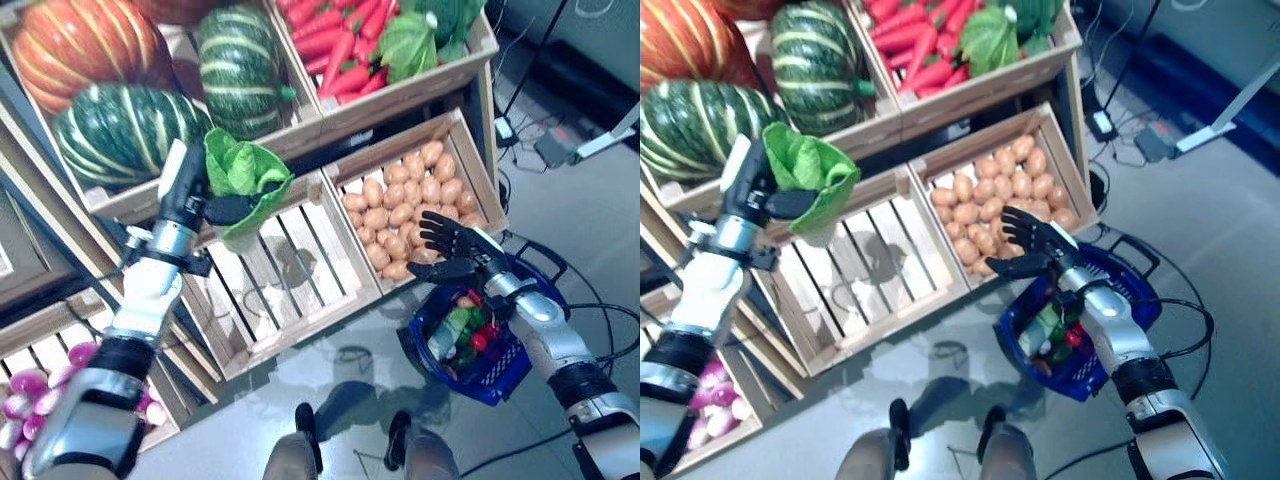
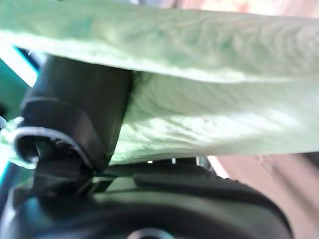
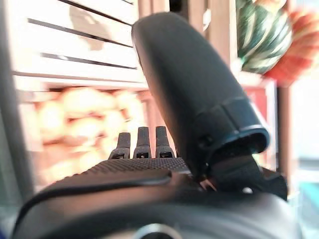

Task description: Put vegetables into the basket

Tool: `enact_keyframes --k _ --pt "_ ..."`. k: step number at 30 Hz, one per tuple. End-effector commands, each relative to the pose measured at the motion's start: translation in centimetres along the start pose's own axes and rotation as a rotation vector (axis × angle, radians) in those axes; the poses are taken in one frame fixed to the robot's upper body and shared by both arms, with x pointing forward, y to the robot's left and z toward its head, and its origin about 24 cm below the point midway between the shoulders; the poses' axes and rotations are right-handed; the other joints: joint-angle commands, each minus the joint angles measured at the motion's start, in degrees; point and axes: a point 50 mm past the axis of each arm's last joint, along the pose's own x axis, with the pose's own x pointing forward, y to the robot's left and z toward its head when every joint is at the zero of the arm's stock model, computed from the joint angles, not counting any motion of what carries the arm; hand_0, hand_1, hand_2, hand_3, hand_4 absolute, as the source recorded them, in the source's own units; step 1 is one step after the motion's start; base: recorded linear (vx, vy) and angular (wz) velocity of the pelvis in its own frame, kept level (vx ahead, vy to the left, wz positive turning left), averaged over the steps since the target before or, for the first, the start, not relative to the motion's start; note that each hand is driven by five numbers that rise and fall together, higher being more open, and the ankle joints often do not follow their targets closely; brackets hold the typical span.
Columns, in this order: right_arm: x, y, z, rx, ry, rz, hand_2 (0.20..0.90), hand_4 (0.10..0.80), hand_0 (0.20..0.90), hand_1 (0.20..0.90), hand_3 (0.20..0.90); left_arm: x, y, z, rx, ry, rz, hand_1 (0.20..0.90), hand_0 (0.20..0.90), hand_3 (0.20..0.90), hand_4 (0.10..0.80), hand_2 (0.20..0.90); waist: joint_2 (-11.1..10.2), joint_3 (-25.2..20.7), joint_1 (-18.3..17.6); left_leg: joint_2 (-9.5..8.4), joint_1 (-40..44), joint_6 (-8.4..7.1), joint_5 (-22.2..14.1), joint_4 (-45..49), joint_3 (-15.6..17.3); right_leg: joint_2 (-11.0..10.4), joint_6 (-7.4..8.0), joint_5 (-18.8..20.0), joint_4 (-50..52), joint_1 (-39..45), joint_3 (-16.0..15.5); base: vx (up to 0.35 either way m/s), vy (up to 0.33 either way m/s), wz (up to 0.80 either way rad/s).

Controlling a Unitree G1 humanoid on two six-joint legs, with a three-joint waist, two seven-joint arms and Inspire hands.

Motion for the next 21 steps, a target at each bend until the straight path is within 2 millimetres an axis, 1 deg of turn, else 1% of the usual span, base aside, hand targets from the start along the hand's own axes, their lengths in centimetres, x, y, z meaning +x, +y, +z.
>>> enact_keyframes --k 1,3,4,6,9,10,12,15,18,21 --pt "0.9 1.5 2.4 -0.083 -0.160 0.016 0.900 0.800 0.900 0.900 0.900 0.2 -0.4 1.5 -0.231 -0.141 0.012 0.300 0.300 0.300 0.400 0.300 -1.2 -11.2 0.8 -4.46 5.7 2.92 -4.9 -3.8 0.5 2.1 -2.21 3.2 -11.3 7.9 -0.2 0.135 -0.028 -0.02" --pt "1.3 2.1 2.3 -0.065 -0.140 0.033 0.900 0.800 0.900 0.900 0.900 0.0 -1.8 1.0 -0.282 -0.132 -0.016 0.300 0.300 0.300 0.400 0.300 -1.3 -12.0 0.9 -4.41 7.6 2.76 -3.9 -6.8 0.4 2.7 -2.06 4.2 -13.9 9.7 0.0 0.103 -0.026 -0.01" --pt "1.4 2.4 2.1 -0.031 -0.121 0.044 0.900 0.800 0.900 0.900 0.900 -0.1 -2.6 0.8 -0.340 -0.123 -0.031 0.300 0.300 0.300 0.400 0.300 -1.5 -12.5 1.1 -4.36 8.6 2.65 -3.3 -8.4 0.5 3.1 -2.06 4.8 -15.6 10.8 0.0 0.086 -0.029 -0.02" --pt "1.7 3.0 1.8 0.036 -0.094 0.073 0.900 0.800 0.900 0.900 0.900 0.0 -3.8 0.6 -0.419 -0.114 -0.049 0.300 0.300 0.300 0.400 0.300 -1.8 -13.0 1.2 -4.28 9.2 2.64 -3.7 -8.6 0.6 3.4 -2.00 5.6 -17.5 12.1 -0.2 0.064 -0.031 -0.02" --pt "2.1 4.7 0.8 0.152 -0.033 0.191 0.900 0.800 0.900 0.900 0.900 -0.3 -5.8 0.0 -0.564 -0.099 -0.086 0.300 0.300 0.300 0.400 0.300 -2.2 -13.6 1.6 -4.19 9.5 2.64 -4.3 -8.6 0.2 3.7 -1.98 5.9 -18.2 13.0 -0.4 0.050 -0.027 0.00" --pt "2.2 5.3 0.7 0.180 -0.030 0.211 0.900 0.800 0.900 0.900 0.900 -0.3 -6.6 -0.1 -0.615 -0.092 -0.097 0.300 0.300 0.300 0.400 0.300 -2.3 -13.8 1.8 -4.17 9.6 2.63 -4.5 -8.6 0.1 3.8 -1.96 5.9 -18.2 13.2 -0.6 0.052 -0.028 0.03" --pt "2.6 5.7 0.9 0.200 -0.027 0.224 0.900 0.800 0.900 0.900 0.900 -0.5 -7.7 -0.3 -0.656 -0.076 -0.117 0.300 0.300 0.300 0.400 0.300 -2.6 -14.0 2.1 -4.19 9.8 2.66 -4.8 -8.6 -0.1 3.8 -1.95 5.9 -18.2 13.5 -1.0 0.051 -0.023 0.06" --pt "2.8 6.3 1.1 0.174 -0.007 0.249 0.900 0.800 0.900 0.900 0.900 -0.7 -8.5 -0.7 -0.679 -0.056 -0.125 0.300 0.300 0.300 0.400 0.300 -3.0 -14.2 2.1 -4.24 10.0 2.72 -5.1 -8.6 -0.5 3.9 -1.98 5.8 -18.2 13.8 -0.9 0.040 -0.010 0.05" --pt "2.7 6.7 0.6 0.155 0.052 0.303 0.900 0.800 0.900 0.900 0.900 -1.0 -8.8 -0.9 -0.698 -0.043 -0.125 0.300 0.300 0.300 0.400 0.300 -3.4 -14.2 2.2 -4.29 10.4 2.83 -5.3 -8.6 -0.6 3.9 -1.98 5.8 -18.2 14.1 -1.0 0.022 -0.001 -0.01" --pt "2.4 7.5 -0.5 0.200 0.151 0.407 0.900 0.800 0.900 0.900 0.900 -1.0 -9.3 -0.9 -0.697 -0.039 -0.144 0.300 0.300 0.300 0.400 0.300 -3.7 -14.2 2.5 -4.28 10.8 2.90 -5.5 -8.6 -0.7 3.9 -1.90 5.7 -18.2 14.5 -1.2 0.010 0.000 0.00"
